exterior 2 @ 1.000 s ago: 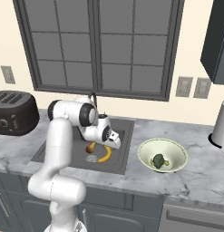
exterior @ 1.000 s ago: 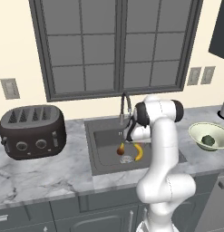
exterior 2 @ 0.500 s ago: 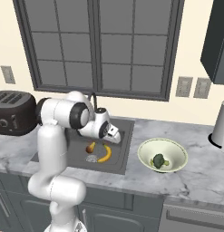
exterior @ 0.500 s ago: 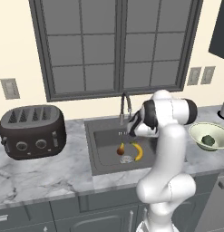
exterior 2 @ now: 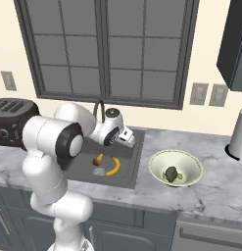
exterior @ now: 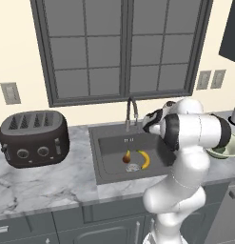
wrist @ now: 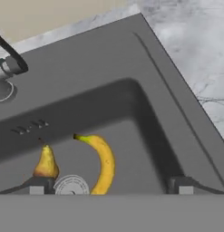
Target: There is a mixed pile of frozen fruits and vegetables on the counter. Locate all the frozen vegetables and place the items in a bowl on the counter. Take all the frozen fruits and defrost them in a running sink.
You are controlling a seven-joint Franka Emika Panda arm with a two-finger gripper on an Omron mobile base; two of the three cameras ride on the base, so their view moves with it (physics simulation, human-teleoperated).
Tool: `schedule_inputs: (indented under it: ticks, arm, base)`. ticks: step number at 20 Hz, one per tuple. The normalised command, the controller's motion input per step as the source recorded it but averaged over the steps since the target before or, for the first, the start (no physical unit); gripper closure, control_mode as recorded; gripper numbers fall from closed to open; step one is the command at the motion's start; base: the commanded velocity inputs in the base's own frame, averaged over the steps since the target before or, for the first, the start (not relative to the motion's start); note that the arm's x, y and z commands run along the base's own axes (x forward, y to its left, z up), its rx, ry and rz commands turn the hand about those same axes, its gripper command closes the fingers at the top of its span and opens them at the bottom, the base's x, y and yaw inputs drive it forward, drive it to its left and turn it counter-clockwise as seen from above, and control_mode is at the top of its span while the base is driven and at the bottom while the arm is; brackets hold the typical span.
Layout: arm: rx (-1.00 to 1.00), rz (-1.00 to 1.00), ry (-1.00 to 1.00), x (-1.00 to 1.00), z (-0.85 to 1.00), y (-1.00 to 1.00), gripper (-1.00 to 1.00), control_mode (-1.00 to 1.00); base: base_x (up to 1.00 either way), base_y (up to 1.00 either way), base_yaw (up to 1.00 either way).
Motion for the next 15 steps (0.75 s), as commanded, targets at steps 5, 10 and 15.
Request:
schedule_inputs:
  ticks: [5,10,15]
  arm:
    - [0.0,0.0,-0.22,-0.89,1.0,-0.04,-1.0,-1.0]
    - [0.0,0.0,-0.27,-0.98,1.0,0.0,-1.0,-1.0]
    - [0.03,0.0,-0.21,-0.99,1.0,0.0,-1.0,-1.0]
  base:
    - [0.0,0.0,0.0]
    - [0.0,0.0,0.0]
    - [0.0,0.0,0.0]
